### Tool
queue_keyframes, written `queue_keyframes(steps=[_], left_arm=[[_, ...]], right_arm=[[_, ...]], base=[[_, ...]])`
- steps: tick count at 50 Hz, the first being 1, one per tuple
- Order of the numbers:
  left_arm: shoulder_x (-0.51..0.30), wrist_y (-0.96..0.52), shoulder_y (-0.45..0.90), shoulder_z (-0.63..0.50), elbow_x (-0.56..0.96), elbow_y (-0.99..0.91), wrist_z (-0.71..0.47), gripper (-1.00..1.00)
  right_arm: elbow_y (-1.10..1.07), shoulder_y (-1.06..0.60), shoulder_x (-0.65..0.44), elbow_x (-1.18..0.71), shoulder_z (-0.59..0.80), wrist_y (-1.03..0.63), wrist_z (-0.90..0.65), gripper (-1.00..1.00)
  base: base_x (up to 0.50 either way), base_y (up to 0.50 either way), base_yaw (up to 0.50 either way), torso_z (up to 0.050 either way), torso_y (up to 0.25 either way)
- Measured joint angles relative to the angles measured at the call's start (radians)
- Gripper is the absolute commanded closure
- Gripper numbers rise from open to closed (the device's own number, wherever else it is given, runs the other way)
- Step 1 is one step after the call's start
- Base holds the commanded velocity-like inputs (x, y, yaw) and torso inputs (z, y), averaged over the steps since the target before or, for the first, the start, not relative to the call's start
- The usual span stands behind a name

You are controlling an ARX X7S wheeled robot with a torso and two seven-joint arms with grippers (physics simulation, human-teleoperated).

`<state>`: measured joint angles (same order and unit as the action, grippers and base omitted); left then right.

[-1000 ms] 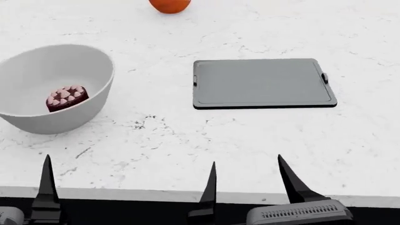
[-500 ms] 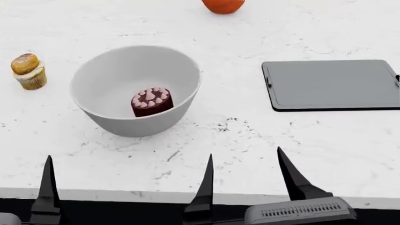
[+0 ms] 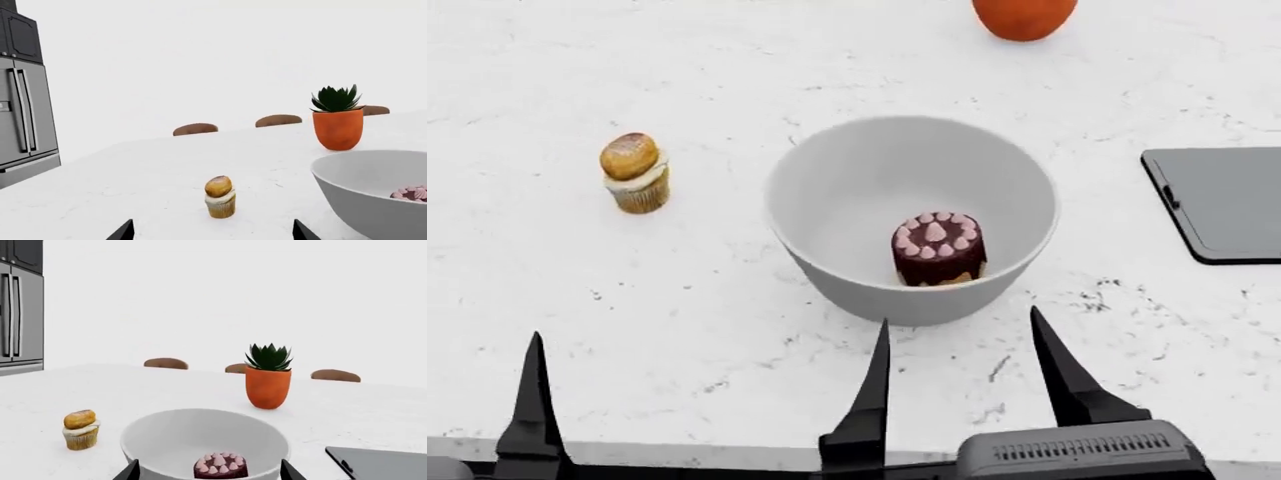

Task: Pick up the bowl with cake and place it on the tray. Pick up the cupcake and place it on the tray.

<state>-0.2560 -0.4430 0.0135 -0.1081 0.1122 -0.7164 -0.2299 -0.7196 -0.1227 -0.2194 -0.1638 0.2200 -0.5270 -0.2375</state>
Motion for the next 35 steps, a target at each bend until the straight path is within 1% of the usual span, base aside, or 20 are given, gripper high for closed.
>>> queue_keyframes(steps=[6,11,21,35], left_arm=[[-0.001,0.004,0.003,-0.005,0.003,0.007,-0.002,-1.00],[-0.004,0.009,0.002,-0.008,0.004,0.012,-0.006,-1.00],[-0.007,0.006,0.008,-0.018,0.004,0.015,-0.009,-1.00],[-0.014,-0.058,0.061,-0.014,0.023,0.028,-0.011,-1.00]], right_arm=[[0.006,-0.001,0.001,0.002,-0.001,0.001,-0.010,-1.00],[0.011,0.006,0.008,0.003,-0.011,0.021,-0.028,-1.00],[0.015,0.023,0.012,-0.002,-0.029,0.031,-0.059,-1.00],[-0.010,0.023,0.012,-0.046,-0.055,-0.002,-0.075,-1.00]], base=[[0.10,0.50,0.00,0.000,0.000],[0.00,0.00,-0.05,0.000,0.000],[0.00,0.00,-0.45,0.000,0.000],[0.00,0.00,-0.50,0.000,0.000]])
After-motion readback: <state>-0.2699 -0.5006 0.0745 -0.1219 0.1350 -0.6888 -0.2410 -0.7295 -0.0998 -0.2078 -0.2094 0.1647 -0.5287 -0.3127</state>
